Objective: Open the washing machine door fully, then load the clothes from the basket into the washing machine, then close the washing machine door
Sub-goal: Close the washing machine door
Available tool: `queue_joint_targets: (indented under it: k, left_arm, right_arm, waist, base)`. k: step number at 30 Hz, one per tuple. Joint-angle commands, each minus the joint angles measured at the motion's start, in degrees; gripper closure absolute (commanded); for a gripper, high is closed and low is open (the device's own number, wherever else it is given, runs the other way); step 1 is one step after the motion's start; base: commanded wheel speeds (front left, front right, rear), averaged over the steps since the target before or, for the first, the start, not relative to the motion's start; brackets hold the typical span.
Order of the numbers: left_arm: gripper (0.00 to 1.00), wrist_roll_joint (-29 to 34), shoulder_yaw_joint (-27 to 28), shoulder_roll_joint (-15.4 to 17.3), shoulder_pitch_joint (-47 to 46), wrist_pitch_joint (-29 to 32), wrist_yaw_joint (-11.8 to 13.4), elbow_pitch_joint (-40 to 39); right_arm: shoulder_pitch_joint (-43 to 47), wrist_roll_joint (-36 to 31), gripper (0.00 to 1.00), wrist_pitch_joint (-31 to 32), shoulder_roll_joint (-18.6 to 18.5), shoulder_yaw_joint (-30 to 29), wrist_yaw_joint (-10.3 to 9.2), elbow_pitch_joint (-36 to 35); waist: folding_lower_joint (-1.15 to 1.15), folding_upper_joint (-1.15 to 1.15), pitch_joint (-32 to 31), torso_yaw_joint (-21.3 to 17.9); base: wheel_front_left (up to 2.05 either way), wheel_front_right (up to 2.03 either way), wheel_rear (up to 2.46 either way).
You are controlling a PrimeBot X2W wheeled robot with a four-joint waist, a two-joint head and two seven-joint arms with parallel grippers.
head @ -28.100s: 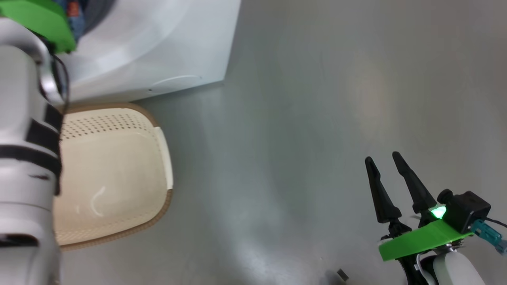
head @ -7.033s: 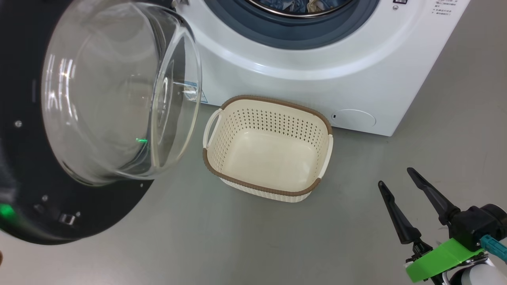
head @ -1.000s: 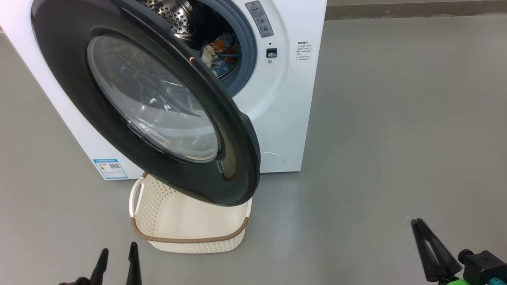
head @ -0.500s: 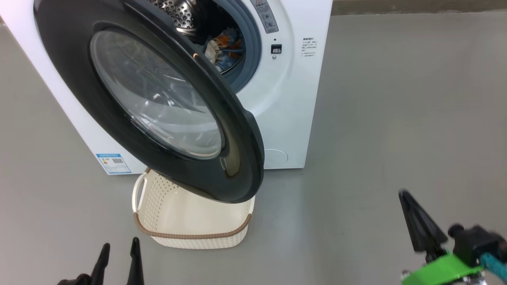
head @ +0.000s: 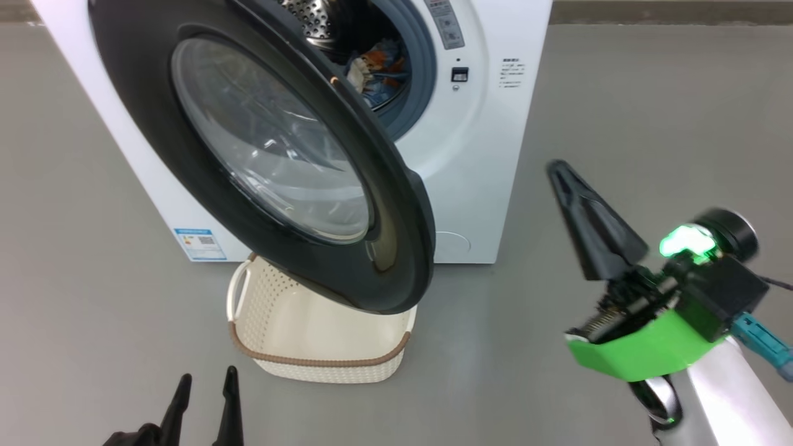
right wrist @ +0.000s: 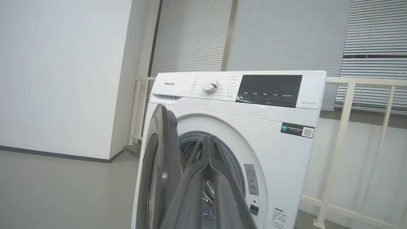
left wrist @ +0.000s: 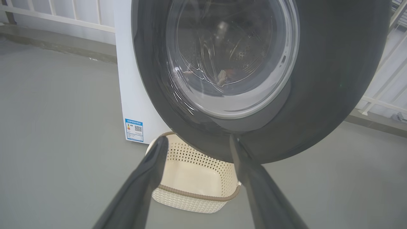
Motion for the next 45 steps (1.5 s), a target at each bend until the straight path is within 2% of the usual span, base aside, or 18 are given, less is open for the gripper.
queue_joint_targets:
  k: [1, 6, 10, 15, 17, 27, 45]
  left_arm:
    - [0.00, -0.59, 1.22, 0.29, -2.14, -0.37, 0.67, -1.78]
    - [0.00, -1.70, -0.19, 0.29, -2.65, -0.37, 1.24, -2.43]
    - [0.00, -2.52, -1.04, 0.29, -3.00, -0.37, 1.75, -3.25]
    - [0.00, -3.53, -3.43, 0.29, -4.01, -0.37, 2.71, -4.99]
    - [0.00, -3.84, -4.17, 0.29, -4.35, -0.37, 3.14, -5.67]
    - [0.00, -4.59, -7.36, 0.29, -5.51, -0.37, 4.29, -7.52]
    - [0.00, -6.22, -8.83, 0.29, -6.30, -0.37, 5.55, -9.77]
  right_arm:
    - [-3.16, 0.56, 1.00, -0.26, -0.15, 2.96, 0.09, -2.45]
    - [-6.28, 1.88, 1.00, -0.26, 0.71, 8.60, 0.09, -3.96]
    - [-7.17, 2.62, 1.00, -0.26, 0.51, 13.01, 0.09, -2.02]
    - [-7.10, 6.00, 1.00, -0.26, 0.94, 18.94, 0.09, 5.04]
    - [-7.07, 6.80, 1.00, -0.26, 1.00, 19.58, 0.09, 7.41]
    - [-8.34, 9.23, 1.00, -0.26, 1.97, 19.02, 0.09, 16.31]
    - [-10.74, 11.17, 1.00, -0.26, 0.68, 16.47, 0.09, 17.26]
  waist:
    - [0.00, 0.00, 0.11, 0.99]
    - [0.00, 0.00, 0.42, 3.00]
    - [0.00, 0.00, 1.14, 3.94]
    - [0.00, 0.00, 2.57, 5.64]
    - [0.00, 0.00, 3.08, 5.98]
    - [0.00, 0.00, 5.71, 7.32]
    - [0.00, 0.00, 10.46, 10.10]
  base:
    - [0.00, 0.00, 0.00]
    - [0.00, 0.00, 0.00]
    - [0.00, 0.00, 0.00]
    - [0.00, 0.00, 0.00]
    - [0.00, 0.00, 0.00]
    - [0.00, 0.00, 0.00]
    - [0.00, 0.00, 0.00]
